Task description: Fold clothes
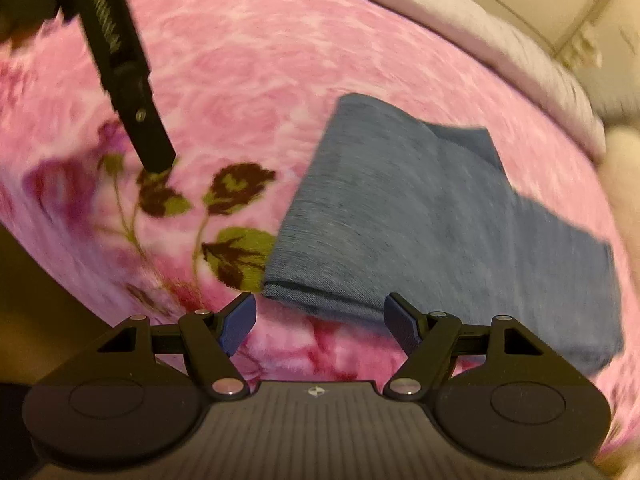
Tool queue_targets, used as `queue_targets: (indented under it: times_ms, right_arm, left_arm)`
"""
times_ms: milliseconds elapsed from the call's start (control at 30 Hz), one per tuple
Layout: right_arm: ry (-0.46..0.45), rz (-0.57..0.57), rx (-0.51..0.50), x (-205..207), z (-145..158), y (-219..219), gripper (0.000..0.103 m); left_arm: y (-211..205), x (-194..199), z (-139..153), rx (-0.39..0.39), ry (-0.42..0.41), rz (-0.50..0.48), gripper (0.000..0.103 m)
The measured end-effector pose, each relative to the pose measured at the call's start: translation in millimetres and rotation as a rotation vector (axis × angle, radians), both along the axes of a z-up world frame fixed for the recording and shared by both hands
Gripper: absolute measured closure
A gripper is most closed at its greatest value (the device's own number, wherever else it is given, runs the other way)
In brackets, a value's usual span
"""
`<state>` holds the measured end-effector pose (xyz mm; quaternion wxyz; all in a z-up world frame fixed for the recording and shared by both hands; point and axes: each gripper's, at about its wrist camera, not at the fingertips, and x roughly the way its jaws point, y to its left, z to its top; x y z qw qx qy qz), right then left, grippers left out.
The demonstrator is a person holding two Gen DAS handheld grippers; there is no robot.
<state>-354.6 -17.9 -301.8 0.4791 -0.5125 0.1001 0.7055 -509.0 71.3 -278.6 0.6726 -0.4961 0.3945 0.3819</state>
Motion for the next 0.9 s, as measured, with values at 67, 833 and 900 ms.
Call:
queue_targets:
  times_ms: [67,833,900]
  right_arm:
    - [-0.079,0.068,0.043,-10.4,-10.9,-4.4,0.03]
    - [-0.101,0.105,0.057,-7.7,-22.5,13.8,0.088]
    - [0.04,0.029,0.017,12.0,0.5,25.6,0.09]
  left_arm:
    - [-0.6,-4.2,-3.1,0.003,-0.002,0.008,0.051]
    - [28.6,0.6,4.1,0.013,0.024,0.053,0.051]
    - [32.4,6.3,11.0,0.024,0.023,0.048,0.051]
